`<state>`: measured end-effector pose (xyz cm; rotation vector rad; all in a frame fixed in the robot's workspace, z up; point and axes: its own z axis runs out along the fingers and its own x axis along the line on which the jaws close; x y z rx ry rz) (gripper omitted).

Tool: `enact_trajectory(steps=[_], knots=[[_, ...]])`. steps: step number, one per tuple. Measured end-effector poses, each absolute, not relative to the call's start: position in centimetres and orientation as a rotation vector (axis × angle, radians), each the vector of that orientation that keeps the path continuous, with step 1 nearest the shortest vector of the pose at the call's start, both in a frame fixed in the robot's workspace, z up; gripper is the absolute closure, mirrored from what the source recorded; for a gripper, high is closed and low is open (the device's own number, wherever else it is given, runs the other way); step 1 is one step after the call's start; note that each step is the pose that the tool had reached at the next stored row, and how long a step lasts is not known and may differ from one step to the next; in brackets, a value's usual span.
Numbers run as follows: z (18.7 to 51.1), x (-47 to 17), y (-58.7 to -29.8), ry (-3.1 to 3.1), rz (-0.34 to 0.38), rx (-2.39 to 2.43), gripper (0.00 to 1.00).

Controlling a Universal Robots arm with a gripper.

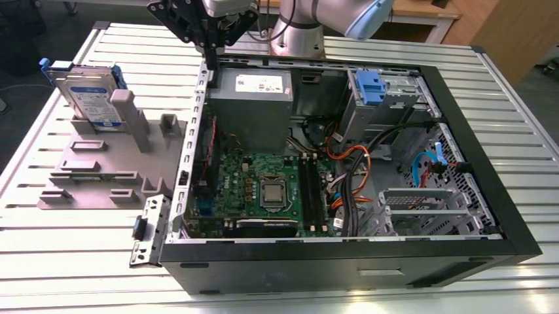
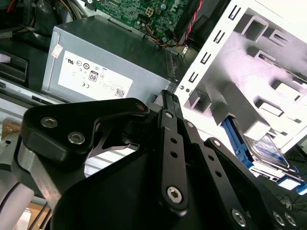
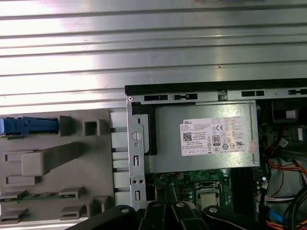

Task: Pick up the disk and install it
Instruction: 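Reach for the disk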

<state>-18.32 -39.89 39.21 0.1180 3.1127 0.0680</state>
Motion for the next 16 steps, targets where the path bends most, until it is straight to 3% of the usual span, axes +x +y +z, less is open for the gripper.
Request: enact_trajectory(steps=[16], knots=[[39.2, -18.89, -39.89, 3.113, 0.068, 0.118, 0.89]])
